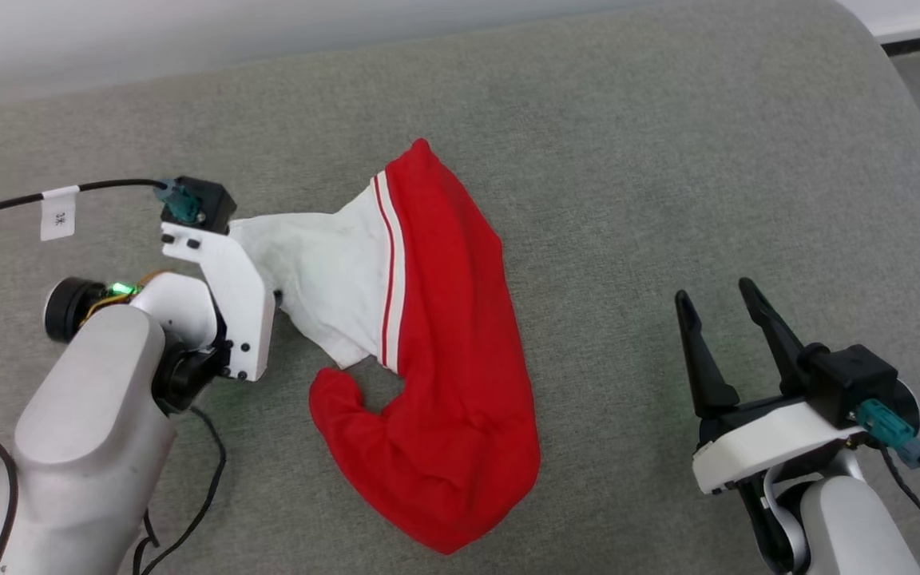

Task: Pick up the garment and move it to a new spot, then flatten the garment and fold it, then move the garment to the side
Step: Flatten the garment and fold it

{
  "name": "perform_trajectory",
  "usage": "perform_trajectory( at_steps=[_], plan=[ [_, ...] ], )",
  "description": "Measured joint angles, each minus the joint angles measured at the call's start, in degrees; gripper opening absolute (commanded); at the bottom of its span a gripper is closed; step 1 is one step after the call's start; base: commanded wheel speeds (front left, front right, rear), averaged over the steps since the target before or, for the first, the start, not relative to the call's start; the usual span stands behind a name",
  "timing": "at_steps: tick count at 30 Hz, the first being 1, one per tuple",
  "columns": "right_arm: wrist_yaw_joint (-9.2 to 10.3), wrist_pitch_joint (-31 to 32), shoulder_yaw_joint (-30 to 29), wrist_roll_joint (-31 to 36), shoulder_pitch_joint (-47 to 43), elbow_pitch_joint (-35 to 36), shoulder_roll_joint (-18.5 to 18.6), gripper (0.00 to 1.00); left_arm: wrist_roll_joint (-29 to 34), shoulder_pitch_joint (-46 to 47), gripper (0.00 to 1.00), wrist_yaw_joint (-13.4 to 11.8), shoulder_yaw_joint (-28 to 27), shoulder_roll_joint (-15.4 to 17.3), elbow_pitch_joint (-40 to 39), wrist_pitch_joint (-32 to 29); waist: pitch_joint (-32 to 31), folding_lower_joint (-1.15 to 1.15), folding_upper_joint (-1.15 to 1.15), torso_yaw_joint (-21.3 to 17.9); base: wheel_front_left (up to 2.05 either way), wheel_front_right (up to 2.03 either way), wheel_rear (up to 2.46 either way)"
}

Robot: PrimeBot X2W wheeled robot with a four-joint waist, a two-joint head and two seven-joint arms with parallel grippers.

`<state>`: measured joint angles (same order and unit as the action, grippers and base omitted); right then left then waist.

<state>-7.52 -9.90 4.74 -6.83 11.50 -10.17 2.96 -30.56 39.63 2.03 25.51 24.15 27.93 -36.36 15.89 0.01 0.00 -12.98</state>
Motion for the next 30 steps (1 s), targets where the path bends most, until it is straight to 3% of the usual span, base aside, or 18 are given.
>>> perform_trajectory(
  at_steps=[4, 5, 6, 7, 8, 16, 22, 30],
  plan=[
    [0.0, -0.69, 1.23, -0.32, 1.03, -1.4, -0.01, 1.0, -1.88, 1.23, 1.0, 1.0, 0.43, -0.05, 3.68, -4.55, 1.03, 0.0, 0.0, -1.14, 0.0, 0.0, 0.0],
    [0.0, -0.75, 1.42, -0.43, 1.25, -1.7, 0.0, 1.0, -2.41, 1.68, 0.87, 1.12, 0.52, -0.34, 4.39, -5.33, 1.16, 0.0, 0.0, -1.31, 0.0, 0.0, 0.0],
    [0.0, -0.8, 1.6, -0.53, 1.48, -1.98, -0.01, 1.0, -2.59, 1.89, 0.56, 1.42, 0.58, -0.43, 4.91, -5.83, 1.24, 0.0, 0.0, -1.45, 0.0, 0.0, 0.0],
    [0.0, -0.92, 1.75, -0.59, 1.55, -2.29, -0.01, 1.0, -2.79, 2.06, 0.4, 1.56, 0.63, -0.6, 5.36, -5.83, 1.32, 0.0, 0.0, -1.54, 0.0, 0.0, 0.0],
    [0.0, -0.93, 1.89, -0.6, 1.57, -2.57, -0.01, 1.0, -2.98, 2.15, 0.02, 1.64, 0.63, -0.76, 5.78, -5.67, 1.39, 0.0, 0.0, -1.62, 0.0, 0.0, 0.0],
    [0.0, -0.9, 1.71, 0.0, 2.2, -3.99, -0.01, 1.0, -1.74, 2.94, 0.0, 2.66, 2.02, -2.13, 9.2, 0.69, 0.46, 0.0, 0.0, -1.37, 0.0, 0.0, 0.0],
    [0.0, -0.03, 0.98, 1.32, 0.94, -4.22, -0.01, 1.0, -0.31, 2.58, 0.0, 0.44, 1.66, -2.58, 7.86, 7.68, -1.98, 0.0, 0.0, 0.27, 0.0, 0.0, 0.0],
    [0.0, 2.22, -0.55, 2.77, -2.34, -2.69, -0.02, 1.0, -1.09, -6.3, 0.0, -3.32, -0.66, -1.12, -3.27, 13.79, -6.98, -0.01, 0.0, 3.8, 0.0, 0.0, 0.0]
  ],
)
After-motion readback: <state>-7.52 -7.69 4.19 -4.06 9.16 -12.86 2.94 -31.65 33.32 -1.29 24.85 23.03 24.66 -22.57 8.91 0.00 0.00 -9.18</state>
